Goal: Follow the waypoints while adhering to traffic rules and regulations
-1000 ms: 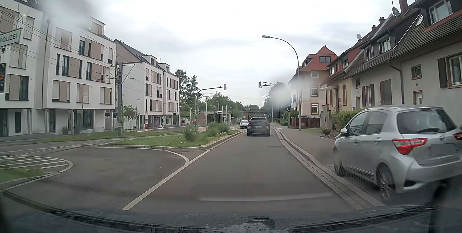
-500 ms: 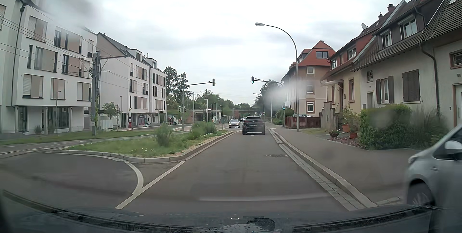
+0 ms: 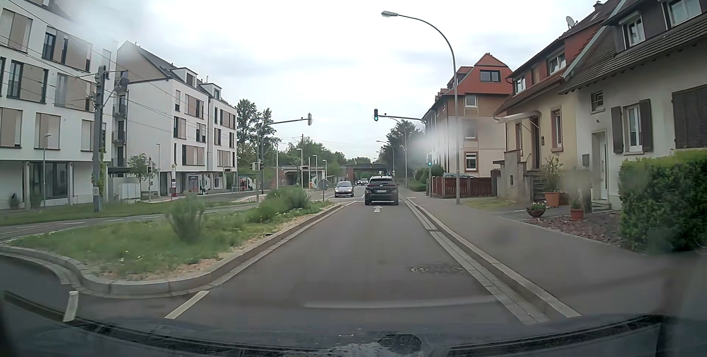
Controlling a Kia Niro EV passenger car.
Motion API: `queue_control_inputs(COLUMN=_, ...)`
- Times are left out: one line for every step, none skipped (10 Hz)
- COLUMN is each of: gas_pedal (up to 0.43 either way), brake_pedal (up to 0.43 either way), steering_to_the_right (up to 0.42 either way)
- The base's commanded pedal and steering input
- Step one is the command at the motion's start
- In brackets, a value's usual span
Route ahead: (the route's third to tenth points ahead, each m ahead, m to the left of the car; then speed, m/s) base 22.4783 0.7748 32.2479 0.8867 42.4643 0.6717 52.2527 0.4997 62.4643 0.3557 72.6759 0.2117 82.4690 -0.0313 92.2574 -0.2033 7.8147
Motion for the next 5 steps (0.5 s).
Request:
queue_control_inputs(gas_pedal=0.059, brake_pedal=0.000, steering_to_the_right=0.018)
queue_control_inputs(gas_pedal=0.059, brake_pedal=0.000, steering_to_the_right=0.018)
queue_control_inputs(gas_pedal=0.059, brake_pedal=0.000, steering_to_the_right=0.018)
queue_control_inputs(gas_pedal=0.059, brake_pedal=0.000, steering_to_the_right=0.017)
queue_control_inputs(gas_pedal=0.059, brake_pedal=0.000, steering_to_the_right=0.017)
